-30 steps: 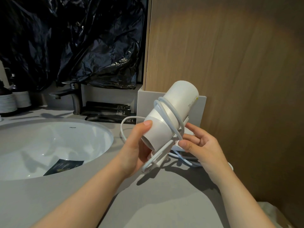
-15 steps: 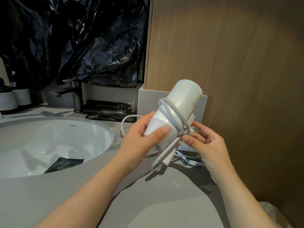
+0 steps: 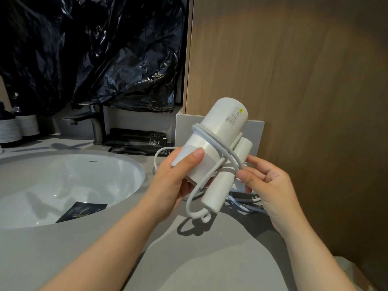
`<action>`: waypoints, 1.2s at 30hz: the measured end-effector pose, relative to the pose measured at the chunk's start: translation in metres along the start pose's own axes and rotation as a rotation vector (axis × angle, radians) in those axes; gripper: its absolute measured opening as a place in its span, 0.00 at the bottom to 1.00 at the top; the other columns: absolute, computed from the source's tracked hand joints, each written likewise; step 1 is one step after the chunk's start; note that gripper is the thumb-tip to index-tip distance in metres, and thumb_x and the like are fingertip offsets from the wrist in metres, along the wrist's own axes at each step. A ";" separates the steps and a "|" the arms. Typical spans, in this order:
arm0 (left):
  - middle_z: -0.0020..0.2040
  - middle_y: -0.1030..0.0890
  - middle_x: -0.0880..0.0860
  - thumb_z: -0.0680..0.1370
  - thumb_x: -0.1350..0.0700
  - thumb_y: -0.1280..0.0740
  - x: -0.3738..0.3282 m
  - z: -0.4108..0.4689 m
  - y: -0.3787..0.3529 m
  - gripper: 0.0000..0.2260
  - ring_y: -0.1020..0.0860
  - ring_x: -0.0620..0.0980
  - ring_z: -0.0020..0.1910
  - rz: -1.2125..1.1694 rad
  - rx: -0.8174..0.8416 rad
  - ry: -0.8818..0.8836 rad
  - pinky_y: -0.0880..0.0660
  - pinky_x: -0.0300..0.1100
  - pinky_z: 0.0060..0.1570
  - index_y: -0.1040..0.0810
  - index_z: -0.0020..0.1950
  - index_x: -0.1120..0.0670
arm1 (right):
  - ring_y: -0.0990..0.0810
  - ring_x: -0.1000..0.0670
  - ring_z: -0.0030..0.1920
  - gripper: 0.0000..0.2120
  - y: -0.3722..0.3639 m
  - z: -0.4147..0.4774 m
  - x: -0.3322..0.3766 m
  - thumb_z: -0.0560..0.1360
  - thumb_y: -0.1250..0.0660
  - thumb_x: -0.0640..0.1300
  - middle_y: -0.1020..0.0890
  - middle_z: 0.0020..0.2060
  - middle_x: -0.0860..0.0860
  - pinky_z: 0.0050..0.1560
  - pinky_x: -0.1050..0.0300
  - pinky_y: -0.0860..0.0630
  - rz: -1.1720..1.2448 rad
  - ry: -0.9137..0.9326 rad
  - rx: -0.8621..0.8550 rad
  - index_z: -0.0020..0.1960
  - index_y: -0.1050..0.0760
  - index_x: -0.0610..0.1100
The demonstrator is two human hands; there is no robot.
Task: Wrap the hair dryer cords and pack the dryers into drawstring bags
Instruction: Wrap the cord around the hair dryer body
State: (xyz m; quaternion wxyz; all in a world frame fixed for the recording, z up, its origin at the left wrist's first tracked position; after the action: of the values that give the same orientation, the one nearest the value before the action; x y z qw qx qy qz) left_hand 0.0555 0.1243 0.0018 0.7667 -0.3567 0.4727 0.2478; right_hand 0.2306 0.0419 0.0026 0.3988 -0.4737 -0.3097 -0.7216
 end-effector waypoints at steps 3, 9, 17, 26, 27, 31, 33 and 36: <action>0.49 0.18 0.51 0.73 0.48 0.30 -0.009 0.000 0.002 0.15 0.19 0.47 0.44 0.206 -0.054 -0.127 0.20 0.40 0.39 0.21 0.58 0.50 | 0.17 0.60 0.36 0.14 0.004 -0.001 0.000 0.69 0.29 0.43 0.14 0.39 0.60 0.32 0.69 0.23 0.000 0.016 -0.037 0.52 0.23 0.55; 0.53 0.20 0.43 0.75 0.44 0.35 -0.016 -0.006 0.005 0.16 0.21 0.44 0.51 0.469 -0.207 -0.301 0.20 0.42 0.47 0.23 0.62 0.44 | 0.15 0.56 0.42 0.19 0.003 -0.004 0.006 0.67 0.28 0.43 0.14 0.43 0.58 0.35 0.68 0.22 0.006 0.052 -0.033 0.58 0.23 0.52; 0.58 0.26 0.38 0.64 0.31 0.35 -0.008 -0.005 0.002 0.32 0.27 0.33 0.55 0.692 -0.114 -0.196 0.29 0.32 0.49 0.32 0.68 0.35 | 0.15 0.56 0.44 0.23 0.002 -0.008 0.012 0.63 0.28 0.47 0.14 0.42 0.59 0.37 0.68 0.21 0.016 0.102 -0.076 0.58 0.23 0.52; 0.57 0.28 0.37 0.51 0.34 0.24 0.001 -0.006 0.001 0.45 0.26 0.39 0.54 0.851 -0.093 -0.066 0.21 0.45 0.52 0.37 0.65 0.37 | 0.16 0.57 0.41 0.22 -0.004 -0.012 0.017 0.64 0.29 0.46 0.14 0.42 0.60 0.36 0.68 0.22 0.027 0.144 -0.053 0.58 0.24 0.55; 0.56 0.27 0.38 0.52 0.36 0.23 0.002 -0.006 0.001 0.44 0.25 0.39 0.54 0.846 -0.095 -0.061 0.21 0.45 0.51 0.36 0.65 0.38 | 0.16 0.57 0.42 0.22 -0.005 -0.013 0.018 0.64 0.29 0.46 0.14 0.43 0.60 0.36 0.67 0.21 0.037 0.147 -0.043 0.58 0.24 0.56; 0.55 0.23 0.40 0.55 0.39 0.23 0.006 -0.005 0.003 0.40 0.22 0.40 0.51 0.704 -0.103 -0.026 0.21 0.38 0.45 0.32 0.64 0.41 | 0.17 0.59 0.50 0.24 -0.008 -0.015 0.020 0.64 0.28 0.44 0.15 0.49 0.62 0.38 0.66 0.20 0.084 0.164 0.005 0.58 0.25 0.58; 0.54 0.20 0.43 0.53 0.39 0.24 0.008 -0.003 0.005 0.40 0.20 0.42 0.50 0.593 -0.103 -0.001 0.21 0.39 0.46 0.29 0.64 0.44 | 0.17 0.59 0.52 0.25 -0.009 -0.015 0.021 0.63 0.27 0.44 0.16 0.49 0.63 0.42 0.63 0.19 0.074 0.174 0.019 0.59 0.25 0.58; 0.54 0.18 0.48 0.55 0.42 0.24 0.012 -0.001 0.005 0.38 0.17 0.45 0.49 0.429 -0.078 0.030 0.21 0.38 0.43 0.26 0.63 0.49 | 0.17 0.58 0.51 0.22 -0.007 -0.015 0.022 0.64 0.26 0.46 0.15 0.47 0.63 0.44 0.61 0.18 -0.005 0.215 -0.046 0.57 0.23 0.57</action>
State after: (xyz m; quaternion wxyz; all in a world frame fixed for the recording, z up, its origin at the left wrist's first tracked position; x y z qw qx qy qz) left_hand 0.0565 0.1278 -0.0111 0.6749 -0.2809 0.5392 0.4182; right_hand 0.2128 0.0262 0.0170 0.4168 -0.4017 -0.2498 -0.7763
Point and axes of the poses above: each hand's wrist, its own z-axis towards the middle knuckle, its own y-axis out of the back of the hand, x = y × z, the point moved 5 cm from there along z, towards the middle knuckle
